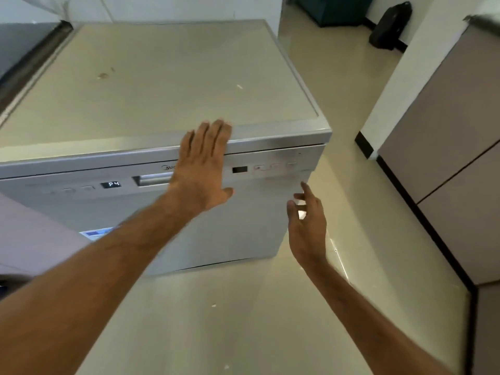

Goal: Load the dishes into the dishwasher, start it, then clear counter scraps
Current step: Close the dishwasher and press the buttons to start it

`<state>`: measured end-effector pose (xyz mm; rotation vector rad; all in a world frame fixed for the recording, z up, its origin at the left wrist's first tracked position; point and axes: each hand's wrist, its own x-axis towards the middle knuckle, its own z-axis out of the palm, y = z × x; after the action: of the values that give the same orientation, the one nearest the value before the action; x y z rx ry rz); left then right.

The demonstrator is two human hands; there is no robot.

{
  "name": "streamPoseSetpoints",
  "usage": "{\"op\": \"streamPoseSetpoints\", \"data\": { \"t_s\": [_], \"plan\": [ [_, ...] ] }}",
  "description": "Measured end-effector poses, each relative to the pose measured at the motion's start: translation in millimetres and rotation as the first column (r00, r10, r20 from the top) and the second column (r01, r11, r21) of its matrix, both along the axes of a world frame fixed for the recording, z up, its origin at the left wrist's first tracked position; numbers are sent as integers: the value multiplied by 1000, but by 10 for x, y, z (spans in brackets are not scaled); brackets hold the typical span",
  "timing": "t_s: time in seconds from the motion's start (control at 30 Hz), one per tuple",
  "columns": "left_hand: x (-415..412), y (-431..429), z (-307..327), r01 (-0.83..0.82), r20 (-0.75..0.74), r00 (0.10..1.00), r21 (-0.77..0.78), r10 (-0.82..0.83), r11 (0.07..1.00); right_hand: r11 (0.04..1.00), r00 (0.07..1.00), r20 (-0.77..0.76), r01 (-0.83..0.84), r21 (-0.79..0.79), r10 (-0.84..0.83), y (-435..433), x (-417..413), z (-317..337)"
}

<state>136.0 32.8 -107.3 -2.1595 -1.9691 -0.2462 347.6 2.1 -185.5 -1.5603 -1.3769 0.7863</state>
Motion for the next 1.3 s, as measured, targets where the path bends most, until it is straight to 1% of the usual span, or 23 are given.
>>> {"op": "streamPoseSetpoints", "data": {
  "t_s": [0.07, 0.13, 0.23, 0.3, 0.5, 0.67, 0.83, 1.0, 1.07, 1.1, 1.17, 1.2, 1.23, 1.27, 1.3],
  "plan": [
    [7, -2, 1, -19, -19, 1000, 6, 19, 1000, 994, 982, 153, -110, -24, 113, 107, 100, -41],
    [38, 5, -11, -33, -48, 998, 28, 35, 999, 980, 943, 266, -196, -42, 200, 202, 138, -46],
    [35, 15, -33, -41, -60, 997, 45, 43, 998, 967, 860, 449, -251, -44, 244, 296, 120, -73],
    [28, 17, -42, -41, -64, 997, 45, 44, 998, 964, 825, 506, -260, -56, 252, 322, 117, -105],
    [20, 32, -90, -38, -63, 997, 78, 43, 996, 977, 774, 602, -207, -49, 194, 325, 62, -145],
    [24, 27, -92, -40, -66, 997, 82, 46, 996, 978, 721, 661, -173, -120, 209, 323, 74, -106],
    [35, 14, -66, -48, -64, 997, 66, 52, 997, 976, 726, 652, -155, -153, 218, 286, 29, -56],
    [41, 3, -32, -50, -66, 996, 19, 52, 999, 975, 717, 662, -175, -134, 219, 247, 65, -24],
    [66, 3, -13, -59, -70, 996, -3, 58, 998, 979, 724, 662, -185, -87, 195, 244, 86, 21],
    [67, 1, -6, -67, -73, 995, -12, 66, 998, 981, 723, 673, -191, -21, 155, 236, 78, 51],
    [73, -1, -4, -80, -77, 994, -21, 78, 997, 953, 710, 703, -232, 197, 27, 211, 32, 149],
    [77, -1, -4, -84, -77, 994, -23, 82, 996, 913, 713, 700, -259, 316, -40, 207, -10, 219],
    [80, -1, -8, -86, -73, 994, -25, 84, 996, 869, 720, 690, -290, 401, -78, 216, -67, 303],
    [76, -2, -11, -87, -66, 994, -27, 85, 996, 841, 711, 698, -329, 430, -79, 240, -143, 404],
    [78, -5, -14, -90, -62, 994, -28, 88, 996, 834, 690, 722, -366, 412, -54, 268, -230, 520]
  ]
}}
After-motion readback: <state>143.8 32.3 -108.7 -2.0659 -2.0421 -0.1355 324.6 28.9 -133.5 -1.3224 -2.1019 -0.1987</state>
